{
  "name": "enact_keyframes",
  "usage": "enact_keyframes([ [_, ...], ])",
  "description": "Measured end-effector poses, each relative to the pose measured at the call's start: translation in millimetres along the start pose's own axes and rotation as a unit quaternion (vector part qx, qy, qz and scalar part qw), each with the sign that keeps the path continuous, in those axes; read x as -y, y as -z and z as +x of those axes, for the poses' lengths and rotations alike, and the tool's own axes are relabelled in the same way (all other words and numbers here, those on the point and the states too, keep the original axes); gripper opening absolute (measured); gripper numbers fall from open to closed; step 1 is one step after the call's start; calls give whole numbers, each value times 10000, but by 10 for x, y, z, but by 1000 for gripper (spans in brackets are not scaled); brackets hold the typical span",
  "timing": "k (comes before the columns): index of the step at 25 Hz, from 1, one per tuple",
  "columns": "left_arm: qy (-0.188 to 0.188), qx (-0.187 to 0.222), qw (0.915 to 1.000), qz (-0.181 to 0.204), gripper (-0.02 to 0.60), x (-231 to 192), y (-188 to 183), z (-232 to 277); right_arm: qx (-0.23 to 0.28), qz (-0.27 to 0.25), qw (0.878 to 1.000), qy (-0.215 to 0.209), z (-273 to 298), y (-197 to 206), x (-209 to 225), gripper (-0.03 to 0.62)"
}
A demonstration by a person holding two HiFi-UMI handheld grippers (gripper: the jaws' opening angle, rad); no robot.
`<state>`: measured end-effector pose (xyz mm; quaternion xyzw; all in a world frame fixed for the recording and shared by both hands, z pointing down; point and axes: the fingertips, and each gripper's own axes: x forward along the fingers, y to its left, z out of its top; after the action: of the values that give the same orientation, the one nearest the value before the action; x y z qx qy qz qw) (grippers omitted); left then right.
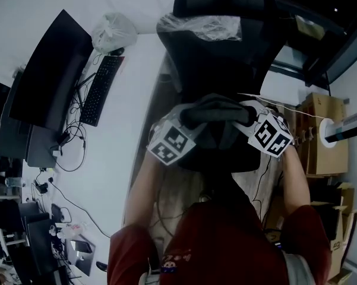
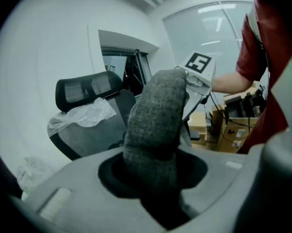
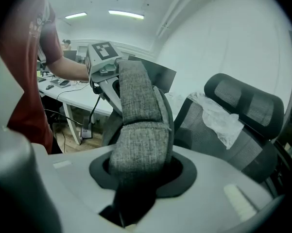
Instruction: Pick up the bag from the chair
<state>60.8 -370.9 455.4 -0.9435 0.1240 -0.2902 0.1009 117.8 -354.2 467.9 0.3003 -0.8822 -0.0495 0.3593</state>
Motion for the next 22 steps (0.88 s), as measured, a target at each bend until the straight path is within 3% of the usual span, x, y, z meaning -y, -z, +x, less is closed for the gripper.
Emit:
enact_keyframes([
  [7,-73,-45,9999,64,146,768,18,-441,1,10,10000,81,-363,-41,-817,130],
  [13,-26,-193,9998,-40,146,1374,243,-733,-18,114,9999,-41,-468,4,-1519,130],
  [22,3,-379,9989,-271,147,2013,552,-936,-116,208,9992,-315,-507,158,-2232,130],
])
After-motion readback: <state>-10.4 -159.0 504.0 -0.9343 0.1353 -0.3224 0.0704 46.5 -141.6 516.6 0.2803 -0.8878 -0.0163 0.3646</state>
